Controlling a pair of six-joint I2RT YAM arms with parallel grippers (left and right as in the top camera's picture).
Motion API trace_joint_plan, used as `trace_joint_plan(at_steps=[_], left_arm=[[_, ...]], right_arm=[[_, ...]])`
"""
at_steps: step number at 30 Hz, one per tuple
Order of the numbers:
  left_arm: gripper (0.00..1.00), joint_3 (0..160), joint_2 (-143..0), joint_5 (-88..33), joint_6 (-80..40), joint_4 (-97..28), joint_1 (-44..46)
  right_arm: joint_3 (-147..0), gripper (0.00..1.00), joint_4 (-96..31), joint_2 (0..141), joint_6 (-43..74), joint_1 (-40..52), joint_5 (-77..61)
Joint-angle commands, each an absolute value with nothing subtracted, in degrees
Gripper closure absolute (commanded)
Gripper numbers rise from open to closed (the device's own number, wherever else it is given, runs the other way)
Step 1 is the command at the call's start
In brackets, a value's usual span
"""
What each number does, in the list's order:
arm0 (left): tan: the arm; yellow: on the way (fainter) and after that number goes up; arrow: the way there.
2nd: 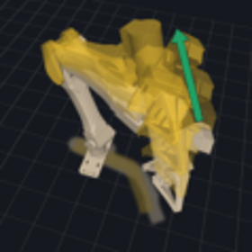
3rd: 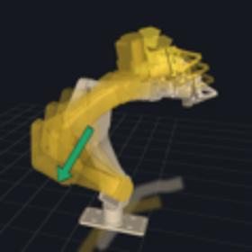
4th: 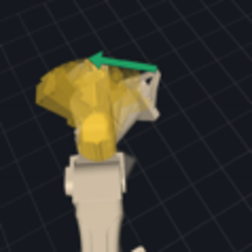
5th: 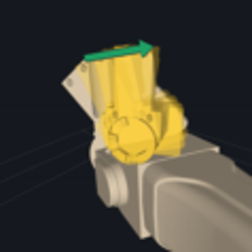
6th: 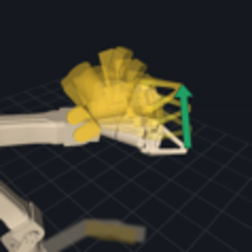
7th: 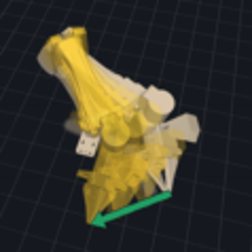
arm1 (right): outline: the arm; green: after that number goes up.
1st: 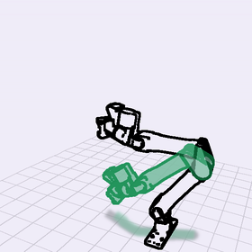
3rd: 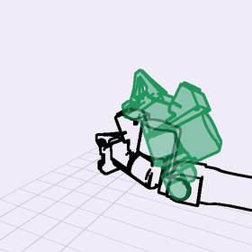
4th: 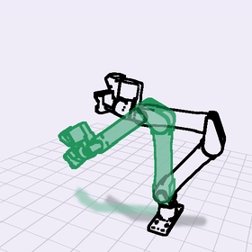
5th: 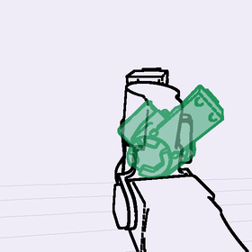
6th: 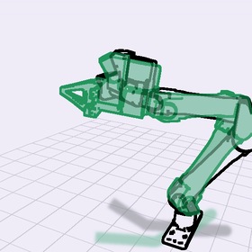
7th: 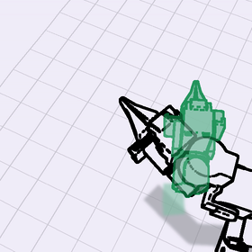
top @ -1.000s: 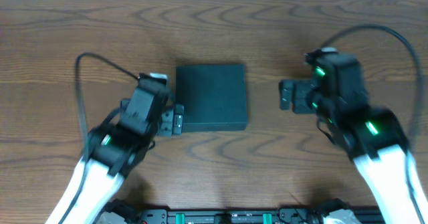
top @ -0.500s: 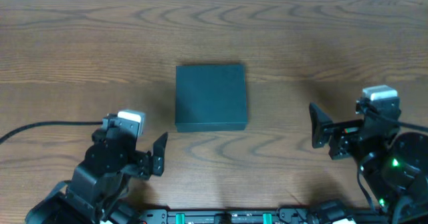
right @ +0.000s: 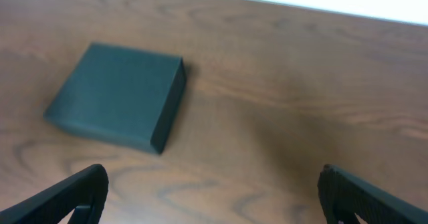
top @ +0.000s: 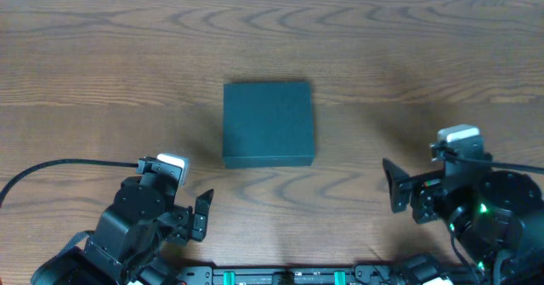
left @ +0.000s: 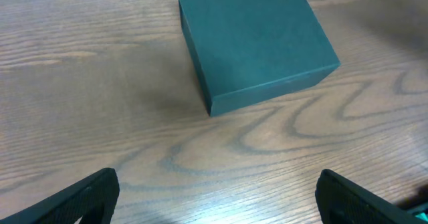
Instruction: Pack container
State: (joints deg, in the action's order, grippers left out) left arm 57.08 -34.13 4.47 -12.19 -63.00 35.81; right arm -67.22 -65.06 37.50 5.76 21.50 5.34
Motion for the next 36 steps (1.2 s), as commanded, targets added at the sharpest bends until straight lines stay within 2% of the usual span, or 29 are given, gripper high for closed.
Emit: trace_joint_plan(at_steps=[1, 17, 25, 31, 36], left_arm=[[0.05, 57.28, -34.02, 3.99, -12.40, -63.22, 36.03], [0.05, 57.28, -34.02, 3.99, -12.40, -63.22, 36.03], [0.05, 57.28, -34.04, 3.99, -12.40, -63.22, 36.03], [0.05, 57.28, -34.02, 3.99, -12.40, -63.22, 36.03], [0.05, 57.28, -34.04, 3.99, -12.40, -63.22, 36.03]], right_arm=[[-67.66, 0.01, -67.16, 37.45, 5.06, 22.70, 5.65], [-65.98, 0.01, -70.48, 23.68, 6.13, 22.28, 4.78], [-43.20, 0.01, -60.07, 12.40, 7.68, 19.70, 5.76], [-29.80, 0.01, -59.59, 4.43, 11.33, 19.05, 5.76], [-24.84, 0.01, -59.22, 0.60, 11.31, 19.14, 5.78]])
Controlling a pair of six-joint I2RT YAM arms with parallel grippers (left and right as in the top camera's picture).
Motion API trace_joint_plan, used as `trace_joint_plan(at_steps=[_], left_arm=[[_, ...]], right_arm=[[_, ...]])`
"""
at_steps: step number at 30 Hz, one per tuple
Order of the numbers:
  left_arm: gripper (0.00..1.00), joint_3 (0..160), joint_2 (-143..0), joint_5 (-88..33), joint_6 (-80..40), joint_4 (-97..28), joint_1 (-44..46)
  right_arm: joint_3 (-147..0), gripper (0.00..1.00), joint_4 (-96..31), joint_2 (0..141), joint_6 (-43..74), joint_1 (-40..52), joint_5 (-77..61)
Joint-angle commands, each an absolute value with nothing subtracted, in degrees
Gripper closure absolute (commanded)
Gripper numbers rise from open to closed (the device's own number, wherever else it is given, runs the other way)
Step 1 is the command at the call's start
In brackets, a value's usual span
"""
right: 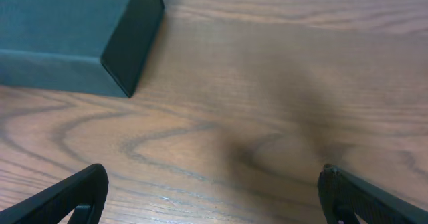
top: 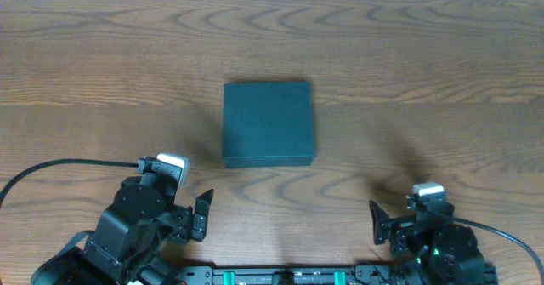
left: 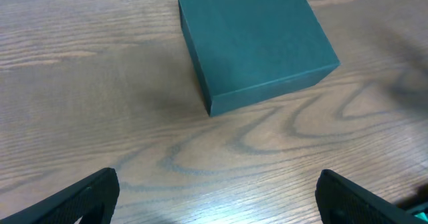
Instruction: Pack container
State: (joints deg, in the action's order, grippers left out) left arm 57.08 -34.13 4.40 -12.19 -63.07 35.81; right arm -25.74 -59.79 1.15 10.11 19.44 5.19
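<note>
A closed dark teal box (top: 269, 123) lies flat in the middle of the wooden table, also seen in the left wrist view (left: 257, 42) and cut off at the top left of the right wrist view (right: 73, 37). My left gripper (left: 215, 196) rests open near the front left edge, well short of the box. My right gripper (right: 212, 196) is open and low at the front right, pointing at bare wood to the right of the box. Nothing is between either pair of fingers.
The wooden table (top: 425, 55) reaches a pale edge at the far side. A black cable (top: 59, 166) runs from the left arm to the left edge. A rail with green lights (top: 280, 276) lies along the front edge.
My right arm has drawn back toward the front edge and dropped lower; its view now shows only the box's near corner. The left arm and the box have not moved.
</note>
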Motion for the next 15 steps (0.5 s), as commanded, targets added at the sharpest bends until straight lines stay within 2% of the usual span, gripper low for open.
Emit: trace_joint_plan(at_steps=[1, 15], left_arm=[[0.05, 57.28, -34.04, 3.99, -12.40, -63.22, 36.03], [0.05, 57.28, -34.04, 3.99, -12.40, -63.22, 36.03]], right_arm=[[-24.45, 0.01, -59.20, 0.45, 11.27, 19.14, 5.85], [-20.51, 0.01, -61.71, 0.34, 10.63, 19.14, 6.22]])
